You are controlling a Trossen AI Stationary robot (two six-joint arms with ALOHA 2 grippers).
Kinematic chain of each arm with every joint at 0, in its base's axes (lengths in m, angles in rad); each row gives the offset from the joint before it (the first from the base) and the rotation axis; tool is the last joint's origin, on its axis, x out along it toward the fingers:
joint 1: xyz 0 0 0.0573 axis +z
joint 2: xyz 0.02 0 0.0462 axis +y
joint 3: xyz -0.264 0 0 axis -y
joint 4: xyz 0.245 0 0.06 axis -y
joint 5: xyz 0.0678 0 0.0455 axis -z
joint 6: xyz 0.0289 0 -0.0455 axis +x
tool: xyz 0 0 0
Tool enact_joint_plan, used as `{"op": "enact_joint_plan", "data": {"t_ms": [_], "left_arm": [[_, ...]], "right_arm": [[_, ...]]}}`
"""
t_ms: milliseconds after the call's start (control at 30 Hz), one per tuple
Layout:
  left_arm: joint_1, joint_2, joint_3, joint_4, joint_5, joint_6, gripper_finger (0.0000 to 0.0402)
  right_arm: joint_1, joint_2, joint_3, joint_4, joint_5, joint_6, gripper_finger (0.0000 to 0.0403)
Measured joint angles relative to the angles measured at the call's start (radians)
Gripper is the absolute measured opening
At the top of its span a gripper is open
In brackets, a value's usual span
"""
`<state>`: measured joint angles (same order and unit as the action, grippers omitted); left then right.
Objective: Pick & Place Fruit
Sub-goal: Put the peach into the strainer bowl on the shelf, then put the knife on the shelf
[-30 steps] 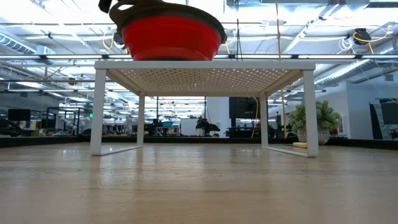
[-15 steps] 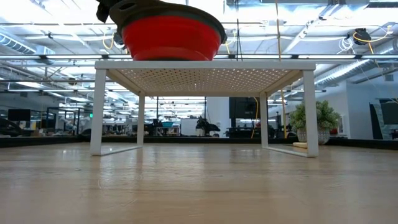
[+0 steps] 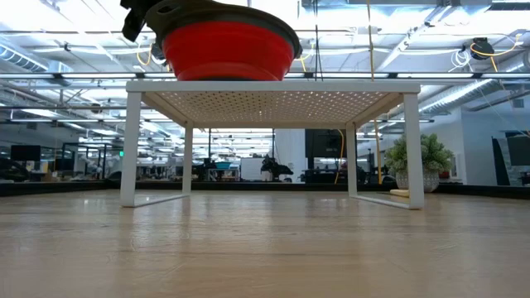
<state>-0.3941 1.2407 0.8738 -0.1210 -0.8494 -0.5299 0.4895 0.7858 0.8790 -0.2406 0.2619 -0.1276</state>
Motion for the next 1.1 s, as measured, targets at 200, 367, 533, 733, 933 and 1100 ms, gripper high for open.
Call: {"op": "enact_joint_plan", "data": {"t_ms": [200, 367, 533, 733, 933, 1100], "left_arm": [[0.008, 0.000, 0.000, -0.002, 0.012, 0.000, 0.0003], [0.008, 0.000, 0.000, -0.009, 0.012, 0.001, 0.0020], [0.008, 0.000, 0.000, -0.010, 0.012, 0.011, 0.0053], [0.008, 0.000, 0.000, -0.010, 0.012, 0.030, 0.0105], [0.008, -0.080, 0.001, -0.004, 0.013, 0.091, 0.0139], [-0.009, -0.175, 0.001, -0.008, 0.011, 0.181, 0.0139]], "right_arm": [[0.001, -0.057, -0.059, 0.064, 0.000, 0.001, 0.0001], [0.001, -0.080, -0.080, 0.090, -0.001, 0.009, 0.0001], [0.001, -0.080, -0.081, 0.094, -0.001, 0.001, 0.0001], [0.001, -0.080, -0.081, 0.094, -0.001, -0.019, 0.0002], [0.001, -0.069, -0.081, 0.094, -0.001, -0.015, 0.0001], [0.001, -0.037, -0.081, 0.090, -0.001, -0.012, 0.0006]]}}
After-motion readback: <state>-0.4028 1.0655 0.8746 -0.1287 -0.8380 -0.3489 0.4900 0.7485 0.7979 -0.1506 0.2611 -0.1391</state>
